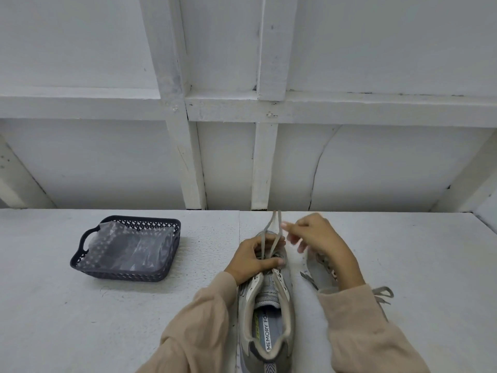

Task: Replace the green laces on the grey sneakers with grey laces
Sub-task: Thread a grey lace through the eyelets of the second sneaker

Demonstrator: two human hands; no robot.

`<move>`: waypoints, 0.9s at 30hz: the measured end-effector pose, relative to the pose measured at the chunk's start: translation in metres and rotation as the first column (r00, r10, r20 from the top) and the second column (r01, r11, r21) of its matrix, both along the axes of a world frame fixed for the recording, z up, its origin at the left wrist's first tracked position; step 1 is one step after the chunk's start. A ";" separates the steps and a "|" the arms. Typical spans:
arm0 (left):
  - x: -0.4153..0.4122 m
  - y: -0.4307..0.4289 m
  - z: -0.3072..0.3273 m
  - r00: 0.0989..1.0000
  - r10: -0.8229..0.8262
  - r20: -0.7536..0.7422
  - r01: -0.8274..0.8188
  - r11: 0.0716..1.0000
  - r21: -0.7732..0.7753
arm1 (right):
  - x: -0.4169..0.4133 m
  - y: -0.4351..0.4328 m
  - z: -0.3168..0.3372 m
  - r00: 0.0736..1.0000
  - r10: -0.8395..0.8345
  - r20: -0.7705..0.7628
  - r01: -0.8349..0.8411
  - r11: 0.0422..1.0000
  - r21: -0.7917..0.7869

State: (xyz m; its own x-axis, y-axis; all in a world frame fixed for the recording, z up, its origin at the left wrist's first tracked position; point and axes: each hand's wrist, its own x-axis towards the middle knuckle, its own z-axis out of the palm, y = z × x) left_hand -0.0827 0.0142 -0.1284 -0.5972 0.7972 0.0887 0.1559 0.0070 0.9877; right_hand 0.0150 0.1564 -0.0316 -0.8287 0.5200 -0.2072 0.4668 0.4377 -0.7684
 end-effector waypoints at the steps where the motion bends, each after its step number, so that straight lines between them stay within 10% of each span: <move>1: 0.000 0.000 0.000 1.000 0.005 -0.021 -0.005 1.000 0.003 | 0.004 -0.006 -0.001 0.998 0.034 0.047 -0.034 0.999 -0.003; 27: -0.004 -0.005 0.012 0.998 -0.056 -0.030 0.053 0.994 -0.093 | -0.008 -0.041 0.049 0.872 -0.044 -0.488 -0.169 0.908 -0.384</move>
State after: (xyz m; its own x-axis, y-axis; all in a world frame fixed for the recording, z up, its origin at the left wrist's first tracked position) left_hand -0.0864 0.0089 -0.1166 -0.5508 0.8340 0.0318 0.1905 0.0886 0.9777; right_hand 0.0067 0.1151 0.0172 -0.9054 0.4224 0.0418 -0.0200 0.0560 -0.9982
